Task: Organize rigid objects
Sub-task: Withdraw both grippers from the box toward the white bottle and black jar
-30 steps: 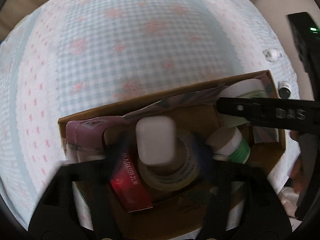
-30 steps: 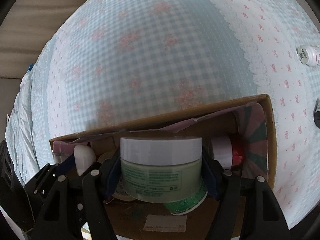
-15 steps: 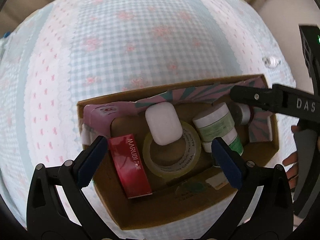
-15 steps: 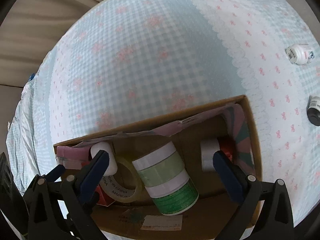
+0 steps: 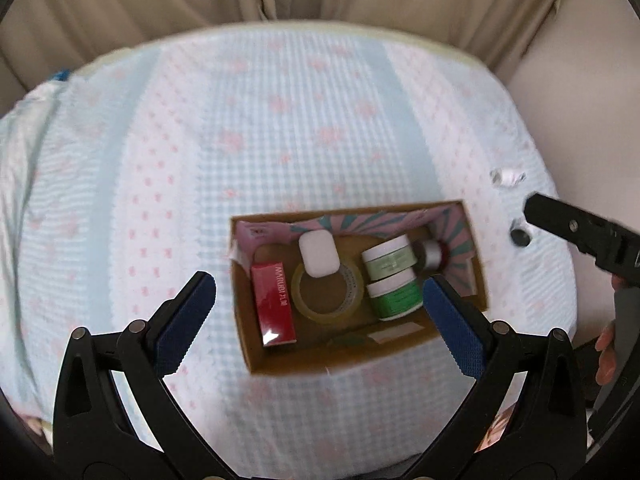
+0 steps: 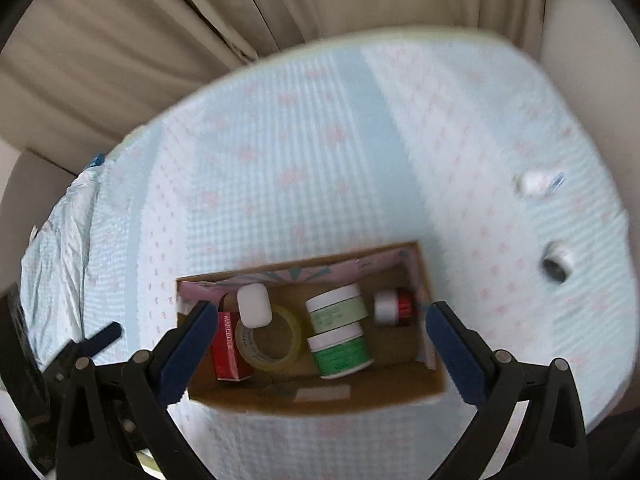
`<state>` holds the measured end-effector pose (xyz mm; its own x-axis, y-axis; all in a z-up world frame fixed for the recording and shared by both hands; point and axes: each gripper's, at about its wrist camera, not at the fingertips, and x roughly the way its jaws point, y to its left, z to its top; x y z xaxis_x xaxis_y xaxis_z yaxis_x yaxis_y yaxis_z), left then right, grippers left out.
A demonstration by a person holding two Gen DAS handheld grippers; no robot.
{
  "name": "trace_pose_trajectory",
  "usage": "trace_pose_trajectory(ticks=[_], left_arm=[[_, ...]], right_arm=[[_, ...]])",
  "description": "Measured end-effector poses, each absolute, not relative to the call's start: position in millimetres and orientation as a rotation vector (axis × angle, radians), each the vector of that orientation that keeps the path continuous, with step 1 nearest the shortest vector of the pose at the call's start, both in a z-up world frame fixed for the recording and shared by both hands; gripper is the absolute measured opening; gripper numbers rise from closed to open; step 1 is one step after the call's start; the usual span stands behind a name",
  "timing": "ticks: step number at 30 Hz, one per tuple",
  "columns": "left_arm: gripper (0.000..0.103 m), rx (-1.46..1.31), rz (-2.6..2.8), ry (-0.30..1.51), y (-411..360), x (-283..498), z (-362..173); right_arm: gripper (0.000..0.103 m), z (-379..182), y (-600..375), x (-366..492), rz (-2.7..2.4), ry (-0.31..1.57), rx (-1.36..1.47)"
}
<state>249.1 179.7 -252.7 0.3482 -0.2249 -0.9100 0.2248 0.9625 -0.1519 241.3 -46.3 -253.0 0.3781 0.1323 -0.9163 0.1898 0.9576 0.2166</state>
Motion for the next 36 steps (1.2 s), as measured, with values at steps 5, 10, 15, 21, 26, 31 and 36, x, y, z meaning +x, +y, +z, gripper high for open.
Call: trace_pose_trajectory(ticks=[5,10,15,21,26,31,36], left_arm=[[0.103,-0.028,-0.290,1.124,184.7,219.8,-207.3],[0.103,0.047,-0.327,1.063,167.7,203.5,-172.6],[0.103,0.113,-0.399,1.011,128.3,200.8,-143.7],[0.103,0.192,-0.460,0.917,56.9,203.7,-121.5],[0.103,0.250,-0.521,0.905,-16.0,217.7,-120.1],[0.103,0.339,-0.631,0.884,-94.7,244.9,-127.4],[0.103,0.435,-0.746,0.868,-173.4,277.4,-149.2]], right_arm=[[0.103,-193.2,-60.4,207.0,-0.062,1.124,0.253],[0.103,-152.4,-83.0,172.7,-0.112,1.067,0.250],[0.103,-128.1,-110.3,141.4,-0.179,1.033,0.252],[0.103,-111.6,-152.9,112.8,-0.255,1.012,0.243],[0.103,-110.5,-200.7,101.2,-0.319,0.995,0.221],[0.103,-127.3,-254.6,97.3,-0.366,1.007,0.292],[0.103,-155.2,-296.7,105.2,-0.407,1.055,0.333]])
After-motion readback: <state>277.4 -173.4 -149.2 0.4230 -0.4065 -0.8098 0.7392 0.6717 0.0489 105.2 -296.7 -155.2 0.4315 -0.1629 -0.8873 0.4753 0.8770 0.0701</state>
